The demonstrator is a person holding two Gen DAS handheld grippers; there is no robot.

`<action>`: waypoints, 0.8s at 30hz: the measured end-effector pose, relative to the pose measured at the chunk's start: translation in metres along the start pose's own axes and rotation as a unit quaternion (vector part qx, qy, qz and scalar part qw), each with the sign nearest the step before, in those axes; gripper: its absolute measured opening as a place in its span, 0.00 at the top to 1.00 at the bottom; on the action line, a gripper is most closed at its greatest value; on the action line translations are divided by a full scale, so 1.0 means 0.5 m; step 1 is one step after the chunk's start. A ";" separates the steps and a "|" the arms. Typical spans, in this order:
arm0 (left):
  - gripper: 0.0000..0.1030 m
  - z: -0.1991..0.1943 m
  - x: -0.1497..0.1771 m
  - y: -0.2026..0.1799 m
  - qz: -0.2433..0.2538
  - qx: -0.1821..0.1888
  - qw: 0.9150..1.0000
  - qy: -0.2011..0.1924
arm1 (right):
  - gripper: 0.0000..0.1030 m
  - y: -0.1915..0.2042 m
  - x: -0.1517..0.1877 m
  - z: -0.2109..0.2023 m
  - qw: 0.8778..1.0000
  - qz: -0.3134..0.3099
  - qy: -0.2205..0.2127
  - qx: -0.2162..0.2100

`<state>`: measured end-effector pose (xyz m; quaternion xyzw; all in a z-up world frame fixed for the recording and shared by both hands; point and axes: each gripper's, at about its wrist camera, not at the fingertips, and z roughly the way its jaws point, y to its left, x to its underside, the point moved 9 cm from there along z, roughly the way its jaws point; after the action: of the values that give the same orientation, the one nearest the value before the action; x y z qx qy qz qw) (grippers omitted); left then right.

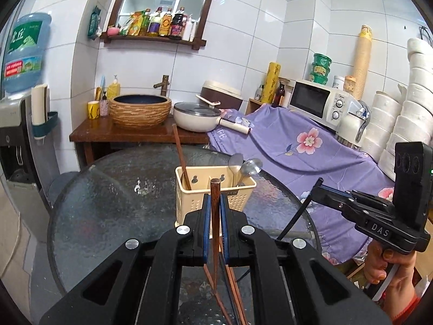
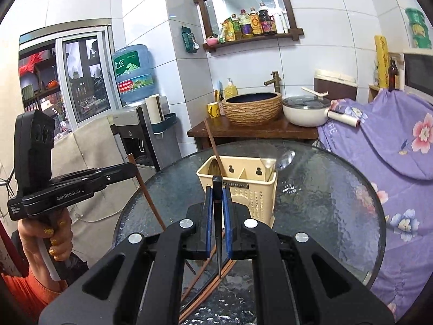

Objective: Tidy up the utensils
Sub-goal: 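Lift both chopsticks and carry them above the beige holder with both tools, then lower the chopsticks into the holder and open both tools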

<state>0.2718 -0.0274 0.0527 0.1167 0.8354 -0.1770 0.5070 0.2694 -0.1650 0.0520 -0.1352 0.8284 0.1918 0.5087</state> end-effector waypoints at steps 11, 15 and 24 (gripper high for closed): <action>0.93 -0.027 -0.175 -0.040 0.043 0.004 0.998 -0.048 | 0.92 0.013 -0.181 -0.003 0.999 -0.038 -0.021 0.001; 0.93 -0.029 -0.279 -0.035 0.039 -0.014 0.996 -0.078 | 0.92 0.011 -0.294 -0.014 0.997 -0.044 -0.054 0.016; 0.93 0.083 -0.334 -0.001 0.009 -0.054 0.996 -0.069 | 0.92 -0.025 -0.352 0.078 0.994 -0.043 -0.072 0.065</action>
<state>0.3819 -0.0478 0.1837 0.0841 0.8059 -0.1343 0.5704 0.3840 -0.1534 0.1912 -0.1232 0.7934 0.1252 0.5828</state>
